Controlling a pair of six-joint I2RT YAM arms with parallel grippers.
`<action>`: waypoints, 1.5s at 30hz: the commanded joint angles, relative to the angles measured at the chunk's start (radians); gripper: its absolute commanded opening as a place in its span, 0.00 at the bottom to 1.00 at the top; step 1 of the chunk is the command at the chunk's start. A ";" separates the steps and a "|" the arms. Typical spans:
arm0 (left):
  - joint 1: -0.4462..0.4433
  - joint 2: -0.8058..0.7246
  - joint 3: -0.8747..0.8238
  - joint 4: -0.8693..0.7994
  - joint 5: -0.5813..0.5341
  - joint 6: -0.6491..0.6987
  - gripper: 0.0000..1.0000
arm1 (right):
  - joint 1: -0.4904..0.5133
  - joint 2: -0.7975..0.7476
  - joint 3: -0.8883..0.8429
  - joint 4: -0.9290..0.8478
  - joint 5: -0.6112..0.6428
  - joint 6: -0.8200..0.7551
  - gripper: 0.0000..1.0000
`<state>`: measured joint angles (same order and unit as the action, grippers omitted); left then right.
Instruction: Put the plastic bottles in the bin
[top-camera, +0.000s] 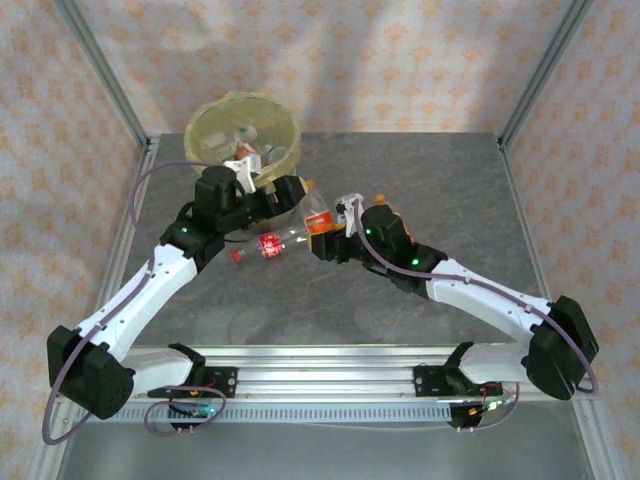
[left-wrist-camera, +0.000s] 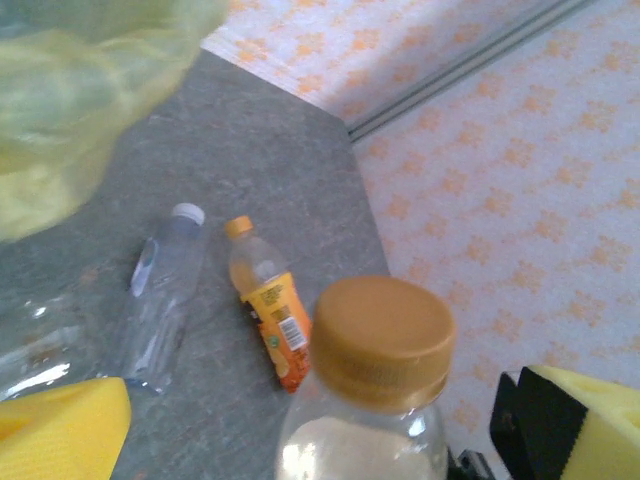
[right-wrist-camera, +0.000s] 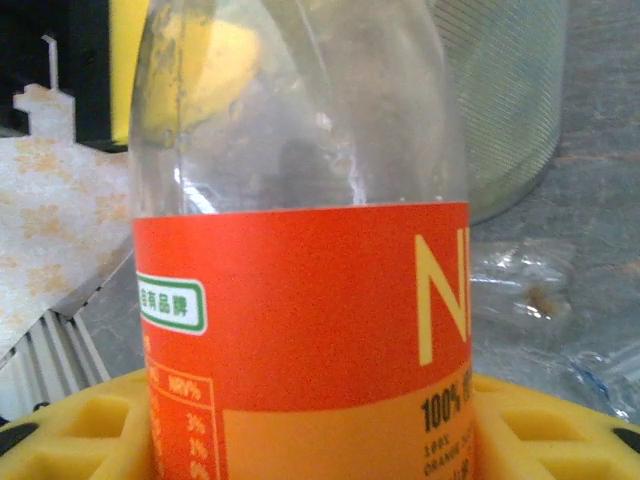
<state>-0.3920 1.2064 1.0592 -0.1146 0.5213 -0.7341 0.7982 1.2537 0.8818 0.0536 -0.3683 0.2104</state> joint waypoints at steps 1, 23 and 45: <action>-0.013 0.016 0.066 0.016 0.024 0.042 1.00 | 0.010 0.006 0.047 0.078 -0.049 -0.018 0.45; -0.041 0.042 0.096 0.049 0.038 0.048 0.43 | 0.022 0.037 0.078 0.091 -0.066 -0.016 0.45; -0.014 0.046 0.439 -0.106 -0.309 0.367 0.28 | 0.022 -0.177 0.074 -0.160 0.303 -0.076 0.99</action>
<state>-0.4210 1.2407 1.4284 -0.1978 0.3038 -0.4618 0.8177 1.1130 0.9348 -0.0605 -0.1753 0.1551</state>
